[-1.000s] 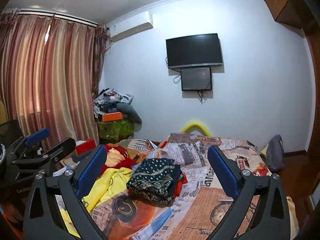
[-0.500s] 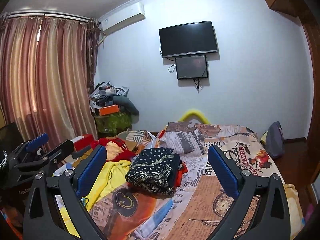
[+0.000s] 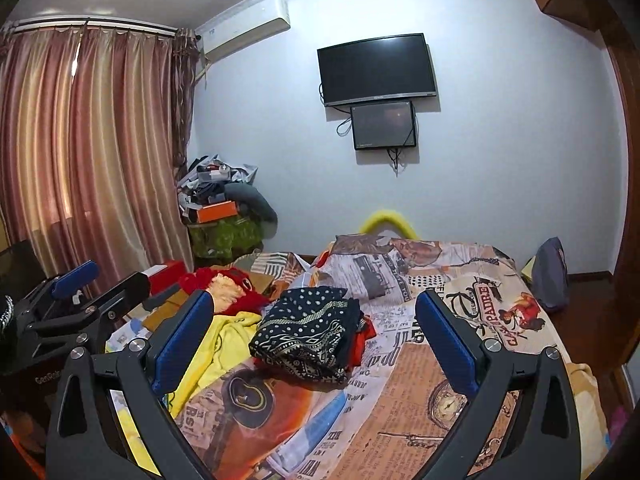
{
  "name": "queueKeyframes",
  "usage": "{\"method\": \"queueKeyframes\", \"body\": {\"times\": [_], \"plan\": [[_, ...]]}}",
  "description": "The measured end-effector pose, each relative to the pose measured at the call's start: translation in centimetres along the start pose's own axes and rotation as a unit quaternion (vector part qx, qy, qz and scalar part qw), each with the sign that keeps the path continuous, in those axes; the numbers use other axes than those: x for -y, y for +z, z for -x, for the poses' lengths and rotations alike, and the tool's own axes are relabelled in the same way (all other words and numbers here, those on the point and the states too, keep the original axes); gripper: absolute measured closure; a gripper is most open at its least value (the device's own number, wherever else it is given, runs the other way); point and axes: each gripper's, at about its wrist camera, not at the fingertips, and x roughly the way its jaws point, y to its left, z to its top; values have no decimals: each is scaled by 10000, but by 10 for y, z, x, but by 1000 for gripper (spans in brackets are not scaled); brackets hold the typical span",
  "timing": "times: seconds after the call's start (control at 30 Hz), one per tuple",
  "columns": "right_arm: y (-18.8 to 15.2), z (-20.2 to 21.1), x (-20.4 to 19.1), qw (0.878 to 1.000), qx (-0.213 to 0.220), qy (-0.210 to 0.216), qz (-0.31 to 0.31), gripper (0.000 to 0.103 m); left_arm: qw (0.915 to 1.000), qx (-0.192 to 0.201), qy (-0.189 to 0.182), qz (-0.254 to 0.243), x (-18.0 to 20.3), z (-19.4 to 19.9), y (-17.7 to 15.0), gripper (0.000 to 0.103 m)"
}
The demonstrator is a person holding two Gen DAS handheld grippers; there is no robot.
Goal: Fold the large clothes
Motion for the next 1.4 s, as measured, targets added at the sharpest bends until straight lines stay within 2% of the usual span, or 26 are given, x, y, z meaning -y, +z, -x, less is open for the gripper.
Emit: {"method": "queueKeyframes", "body": {"times": [0.57, 1.4], "plan": [[4, 5, 2, 10000, 42, -39, -17, 3, 9998, -140, -129, 96, -1, -1, -2, 0], [8, 12, 1, 9997, 178, -147, 39, 3, 9996, -86, -246, 71, 0, 9, 0, 0]]}}
